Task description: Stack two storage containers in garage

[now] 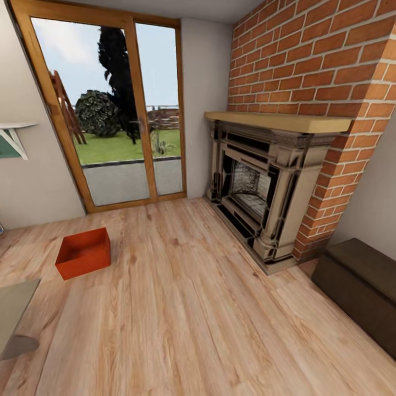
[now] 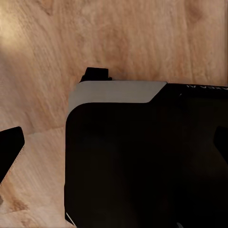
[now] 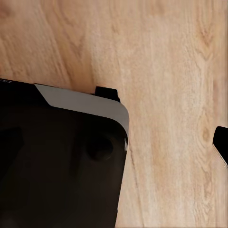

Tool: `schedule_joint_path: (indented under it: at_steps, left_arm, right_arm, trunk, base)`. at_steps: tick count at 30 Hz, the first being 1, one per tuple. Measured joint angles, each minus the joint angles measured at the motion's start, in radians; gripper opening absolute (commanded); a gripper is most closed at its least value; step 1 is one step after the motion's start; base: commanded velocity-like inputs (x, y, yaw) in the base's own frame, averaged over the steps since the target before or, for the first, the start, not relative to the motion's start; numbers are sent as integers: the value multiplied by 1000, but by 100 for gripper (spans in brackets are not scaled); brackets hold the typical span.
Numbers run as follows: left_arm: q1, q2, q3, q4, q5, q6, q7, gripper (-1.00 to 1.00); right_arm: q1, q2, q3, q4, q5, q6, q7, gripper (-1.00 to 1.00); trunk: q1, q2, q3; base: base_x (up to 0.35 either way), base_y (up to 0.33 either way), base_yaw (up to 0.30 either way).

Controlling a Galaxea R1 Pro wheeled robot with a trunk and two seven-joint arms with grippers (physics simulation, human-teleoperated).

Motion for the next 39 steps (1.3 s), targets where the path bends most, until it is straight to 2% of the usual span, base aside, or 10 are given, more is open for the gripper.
schedule_joint_path:
  at_steps: [7, 20, 39]
  left_arm:
    - [0, 0, 0, 0, 0, -1, 0, 100]
    - [0, 0, 0, 0, 0, -1, 0, 100]
    - [0, 0, 0, 0, 0, -1, 0, 100]
  right_arm:
    - [0, 0, 0, 0, -1, 0, 0, 100]
    - [0, 0, 0, 0, -5, 0, 0, 100]
    - [0, 0, 0, 0, -3, 0, 0, 100]
  trunk:
    - [0, 0, 0]
    - [0, 0, 0]
    - [0, 0, 0]
  base:
    - [322, 0, 64]
    - [322, 0, 253]
    - [322, 0, 11]
